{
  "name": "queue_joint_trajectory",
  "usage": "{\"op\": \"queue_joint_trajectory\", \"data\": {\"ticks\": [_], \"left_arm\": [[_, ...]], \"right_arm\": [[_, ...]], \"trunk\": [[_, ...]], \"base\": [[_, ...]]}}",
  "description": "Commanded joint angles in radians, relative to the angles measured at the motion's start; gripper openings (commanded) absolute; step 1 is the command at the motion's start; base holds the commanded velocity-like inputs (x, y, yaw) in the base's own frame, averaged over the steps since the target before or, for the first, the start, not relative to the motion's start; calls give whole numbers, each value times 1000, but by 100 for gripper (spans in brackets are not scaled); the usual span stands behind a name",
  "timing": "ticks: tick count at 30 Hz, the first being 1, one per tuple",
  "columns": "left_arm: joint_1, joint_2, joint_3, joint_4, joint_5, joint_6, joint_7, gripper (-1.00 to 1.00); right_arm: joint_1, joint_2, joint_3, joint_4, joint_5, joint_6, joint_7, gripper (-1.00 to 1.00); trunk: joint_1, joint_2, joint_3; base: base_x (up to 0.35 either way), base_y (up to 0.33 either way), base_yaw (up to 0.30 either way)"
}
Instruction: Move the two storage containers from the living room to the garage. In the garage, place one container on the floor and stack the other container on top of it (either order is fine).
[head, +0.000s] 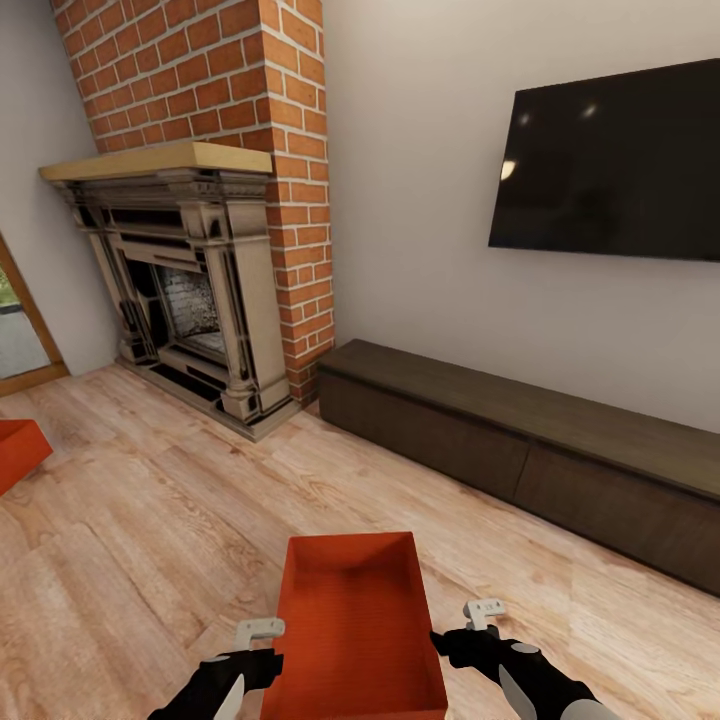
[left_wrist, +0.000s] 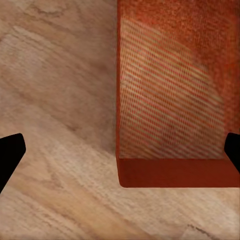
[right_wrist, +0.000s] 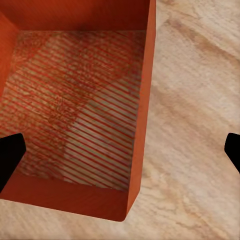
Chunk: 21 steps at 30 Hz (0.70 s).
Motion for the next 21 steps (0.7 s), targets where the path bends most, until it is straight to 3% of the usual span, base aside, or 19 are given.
{"op": "queue_joint_trajectory", "data": {"ticks": [1, 21], "left_arm": [[0, -1, 6, -2, 0, 6, 1, 100], [0, -2, 6, -2, 0, 6, 1, 100]], "right_arm": [[0, 0, 0, -1, 3, 1, 3, 100], [0, 0, 0, -1, 3, 1, 3, 100]], "trunk": [[0, 0, -2], [0, 0, -10]], "base": [[0, 0, 0], [0, 0, 0]]}}
